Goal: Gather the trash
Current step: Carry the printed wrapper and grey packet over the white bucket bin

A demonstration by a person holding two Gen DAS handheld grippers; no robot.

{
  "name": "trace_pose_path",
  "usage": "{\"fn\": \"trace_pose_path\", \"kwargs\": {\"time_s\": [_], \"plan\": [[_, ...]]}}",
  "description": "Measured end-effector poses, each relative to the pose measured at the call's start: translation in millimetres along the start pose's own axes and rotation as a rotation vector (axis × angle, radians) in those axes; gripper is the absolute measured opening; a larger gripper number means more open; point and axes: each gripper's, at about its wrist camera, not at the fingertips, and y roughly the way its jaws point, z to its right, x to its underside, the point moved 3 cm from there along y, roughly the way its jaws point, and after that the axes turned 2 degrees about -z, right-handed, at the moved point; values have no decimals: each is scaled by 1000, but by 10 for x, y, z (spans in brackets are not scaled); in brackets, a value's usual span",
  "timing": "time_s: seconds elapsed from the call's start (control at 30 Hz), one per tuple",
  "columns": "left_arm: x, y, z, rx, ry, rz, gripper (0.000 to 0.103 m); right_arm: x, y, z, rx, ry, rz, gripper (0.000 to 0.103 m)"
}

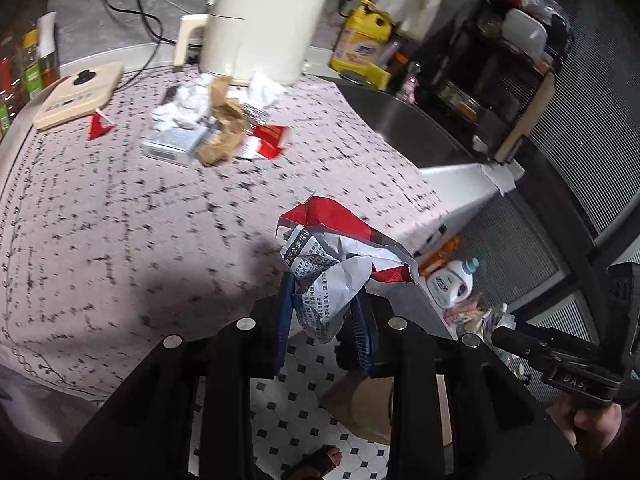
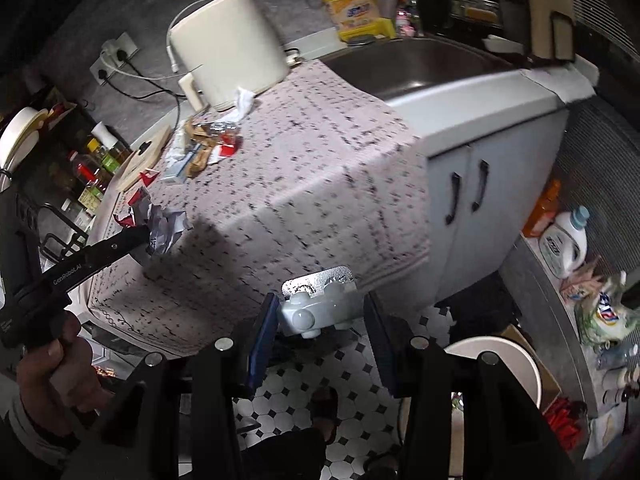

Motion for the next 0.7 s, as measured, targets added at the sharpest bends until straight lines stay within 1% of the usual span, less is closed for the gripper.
{"fn": "trace_pose_path", "kwargs": {"time_s": [0.13, 0.17, 0.33, 0.5, 0.53, 0.57, 0.6, 0.63, 0.7], "plan": [[141, 104, 274, 45, 18, -21, 28, 164, -151, 335, 48, 39, 5, 44], [188, 154, 367, 63, 26, -37, 28, 184, -175, 407, 62, 45, 6, 44], [379, 349, 748, 122, 84, -91, 28, 413, -331, 846, 107, 144, 1, 44], [486, 512, 1055, 176, 116, -124, 28, 603, -443, 1091, 148, 182, -1, 45], [511, 548, 1123, 186, 126, -133, 28, 638, -463, 1162, 168, 195, -1, 46], [534, 579, 1188, 195, 137, -142, 28, 668, -484, 1228, 189, 205, 2, 54], [552, 604, 1243, 202, 147, -149, 28, 700, -513, 1306, 213, 221, 7, 58], [579, 635, 1311, 210, 160, -158, 28, 723, -541, 1363, 228, 236, 15, 61], [641, 689, 1433, 224, 182, -178, 28, 753, -601, 1478, 254, 263, 27, 63]]}}
